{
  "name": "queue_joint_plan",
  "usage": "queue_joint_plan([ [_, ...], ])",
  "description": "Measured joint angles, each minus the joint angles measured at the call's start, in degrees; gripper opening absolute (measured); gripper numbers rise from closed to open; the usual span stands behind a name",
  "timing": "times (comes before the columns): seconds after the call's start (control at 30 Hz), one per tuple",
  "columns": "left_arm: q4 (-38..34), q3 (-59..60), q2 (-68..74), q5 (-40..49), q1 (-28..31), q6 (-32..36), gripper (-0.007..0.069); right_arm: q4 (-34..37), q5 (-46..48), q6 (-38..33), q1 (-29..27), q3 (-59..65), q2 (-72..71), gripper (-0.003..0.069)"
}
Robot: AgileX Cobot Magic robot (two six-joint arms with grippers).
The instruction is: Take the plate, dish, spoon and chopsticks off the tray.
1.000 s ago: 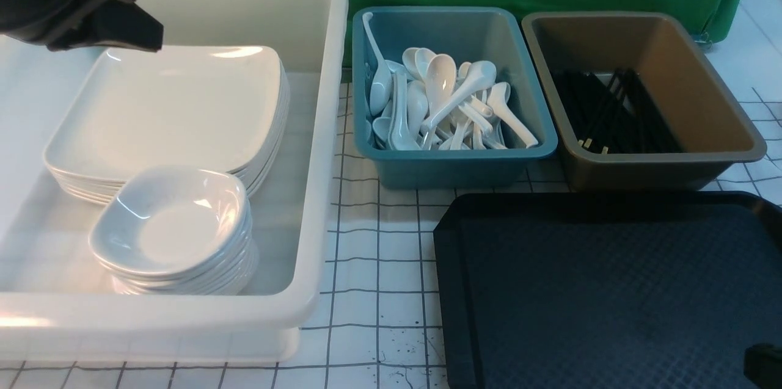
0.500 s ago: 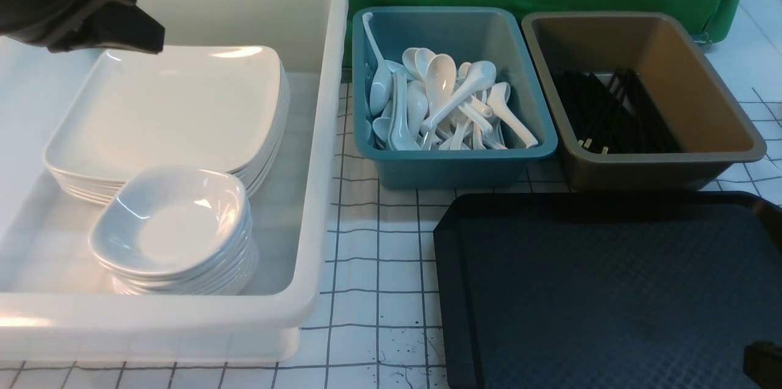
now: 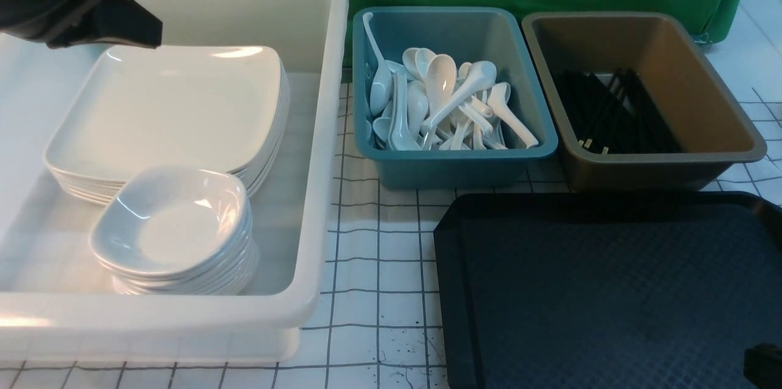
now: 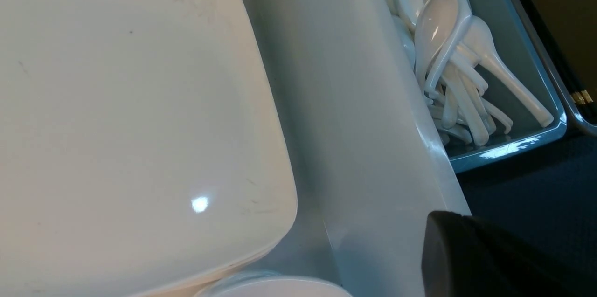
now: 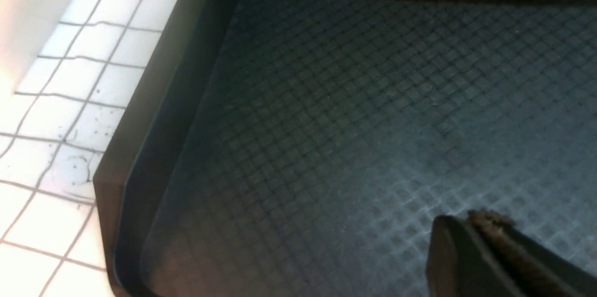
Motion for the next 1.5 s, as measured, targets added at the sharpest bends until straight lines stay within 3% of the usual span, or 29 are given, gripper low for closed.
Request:
queue_joint_plan([
  [0.27,0.11,0.00,0.00,-0.85,0.00,0.00,-0.0003,-0.29,-10.74,0.00,0.00,7.75,-17.62,0.0100],
  [0.43,-1.30,0.00,0.00,1.40,0.00,-0.21,-0.0003,-7.08,-14.20,-0.07,0.00,15.17,-27.64,0.0112],
  [0.67,-6.32,0.00,-0.16,13.50,-0.32,1.01,-0.0003,-8.71,-13.78,-0.07,0.00,19.32,-29.74,0.0129],
  [0.87,-6.37,0.00,-0.35,14.45,-3.09,1.28,-0.0003,-9.67,-13.59,-0.07,-0.77,19.26,-30.34,0.0138],
  [1.07,-6.18,0.00,-0.35,14.56,-9.71,3.90,-0.0003,-18.92,-13.64,-0.07,-3.82,19.21,-30.34,0.0150],
  [1.17,-6.12,0.00,-0.35,14.70,-11.57,5.84,-0.0003,-20.28,-13.64,-0.07,-4.24,19.21,-30.34,0.0161],
  [1.5,-5.91,0.00,-0.35,14.70,-12.09,7.30,-0.0003,-20.61,-13.77,-0.07,-4.26,19.21,-30.34,0.0177],
])
